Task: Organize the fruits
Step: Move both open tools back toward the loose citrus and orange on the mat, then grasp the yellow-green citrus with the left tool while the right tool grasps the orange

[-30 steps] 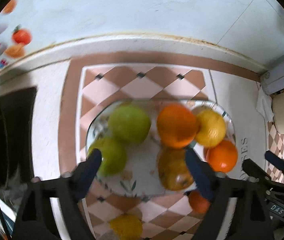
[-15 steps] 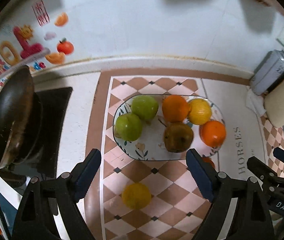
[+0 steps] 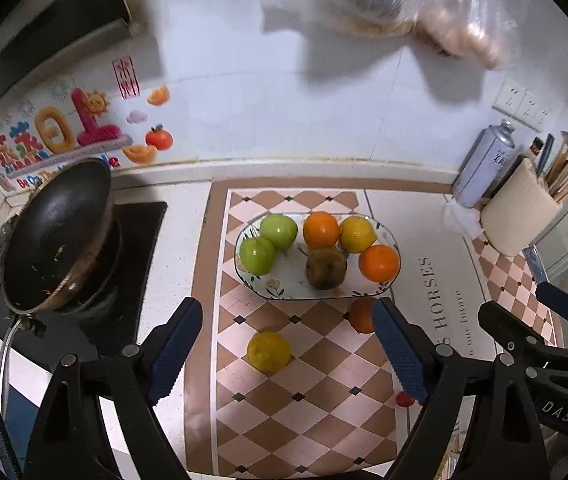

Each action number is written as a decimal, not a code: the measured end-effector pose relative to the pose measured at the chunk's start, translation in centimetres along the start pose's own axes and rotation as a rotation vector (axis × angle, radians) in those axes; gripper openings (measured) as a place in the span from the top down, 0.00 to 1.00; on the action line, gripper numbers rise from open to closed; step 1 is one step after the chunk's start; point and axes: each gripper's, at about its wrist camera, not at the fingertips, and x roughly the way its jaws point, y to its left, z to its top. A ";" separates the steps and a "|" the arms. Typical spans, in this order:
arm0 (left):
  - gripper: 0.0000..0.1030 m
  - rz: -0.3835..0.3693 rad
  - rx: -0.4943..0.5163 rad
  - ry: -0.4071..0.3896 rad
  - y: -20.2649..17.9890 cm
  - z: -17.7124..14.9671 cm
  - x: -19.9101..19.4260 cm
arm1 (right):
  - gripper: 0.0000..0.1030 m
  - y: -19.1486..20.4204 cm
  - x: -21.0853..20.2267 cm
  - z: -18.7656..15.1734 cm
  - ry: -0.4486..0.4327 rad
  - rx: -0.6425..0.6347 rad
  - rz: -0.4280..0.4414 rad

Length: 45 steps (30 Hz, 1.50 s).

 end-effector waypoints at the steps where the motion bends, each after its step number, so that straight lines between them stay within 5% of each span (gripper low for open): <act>1: 0.16 0.004 0.006 -0.014 -0.1 -0.2 -0.6 | 0.07 0.0 -0.5 -0.2 -0.006 0.004 0.004; 14: 0.16 -0.001 -0.008 -0.015 0.3 -1.6 -1.7 | 0.07 -0.6 -2.0 -1.3 -0.003 0.051 0.044; 19: 0.14 -0.015 -0.045 0.090 1.2 -2.0 2.2 | 0.07 -2.1 3.4 -1.4 0.112 0.098 0.108; 21: 0.03 0.020 -0.056 0.146 1.8 -2.3 4.9 | 0.07 -2.6 6.5 -1.7 0.163 0.115 0.118; 32: 0.03 -0.026 -0.256 0.467 5.1 -5.4 17.5 | 0.12 -0.8 22.7 -2.3 0.372 0.113 0.151; 37: 0.03 -0.011 -0.261 0.545 4.6 -6.4 21.2 | 0.20 0.4 26.7 -2.5 0.414 0.075 0.126; 42: 0.03 -0.020 -0.221 0.584 3.4 -7.1 22.8 | 0.43 0.7 28.5 -3.1 0.436 0.073 0.159; 43: 0.05 -0.026 -0.213 0.581 3.2 -7.1 23.0 | 0.44 0.7 28.8 -3.1 0.436 0.077 0.175; 45: 0.25 -0.030 -0.184 0.566 2.5 -7.2 23.2 | 0.44 0.9 28.8 -3.0 0.434 0.066 0.179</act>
